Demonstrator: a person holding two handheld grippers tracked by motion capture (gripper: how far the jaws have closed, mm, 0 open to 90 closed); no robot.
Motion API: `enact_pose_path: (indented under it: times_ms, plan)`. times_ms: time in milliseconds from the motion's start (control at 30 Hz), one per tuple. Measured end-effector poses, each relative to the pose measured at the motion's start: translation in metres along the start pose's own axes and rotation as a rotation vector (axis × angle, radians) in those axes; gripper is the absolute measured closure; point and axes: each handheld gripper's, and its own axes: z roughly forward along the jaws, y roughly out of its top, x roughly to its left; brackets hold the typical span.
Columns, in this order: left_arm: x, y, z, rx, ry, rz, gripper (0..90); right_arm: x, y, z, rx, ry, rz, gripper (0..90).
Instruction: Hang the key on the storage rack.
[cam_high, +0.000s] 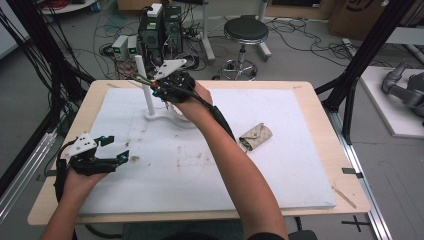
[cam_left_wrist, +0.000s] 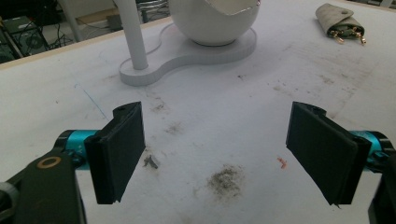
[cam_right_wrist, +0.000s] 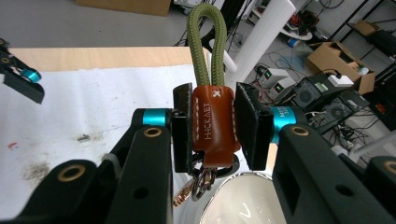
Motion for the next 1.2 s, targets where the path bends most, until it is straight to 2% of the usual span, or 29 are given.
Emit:
enact_pose_path:
  times_ms: [300,467,867,933,1000,1033,1067,1200]
  plan:
    - [0.000,-0.001,0.000,0.003,-0.004,-0.001,19.6,-0.004,-0.002,0.013,0.024,-0.006,-0.008,69.6]
    - [0.000,-0.001,-0.001,0.002,-0.002,-0.004,19.5,-0.002,-0.003,0.019,0.036,-0.015,-0.033,69.6]
    - [0.000,-0.002,-0.002,0.001,-0.002,-0.008,19.6,-0.006,-0.009,0.030,0.074,-0.031,-0.028,69.3]
    - [0.000,-0.002,-0.003,0.001,-0.002,-0.008,19.6,-0.005,-0.009,0.031,0.082,-0.040,-0.026,66.8]
    - [0.000,-0.002,-0.003,0.002,-0.002,-0.008,19.6,-0.004,-0.009,0.032,0.085,-0.063,-0.016,51.5]
    - [0.000,-0.002,-0.003,0.002,-0.002,-0.008,19.6,-0.004,-0.009,0.032,0.085,-0.063,-0.016,51.5]
    - [0.000,-0.002,-0.002,0.003,-0.003,-0.007,19.6,-0.005,-0.010,0.031,0.077,-0.079,-0.004,44.7]
    - [0.001,-0.003,-0.001,0.007,-0.007,-0.005,19.6,-0.007,-0.010,0.021,0.081,-0.080,0.019,39.1]
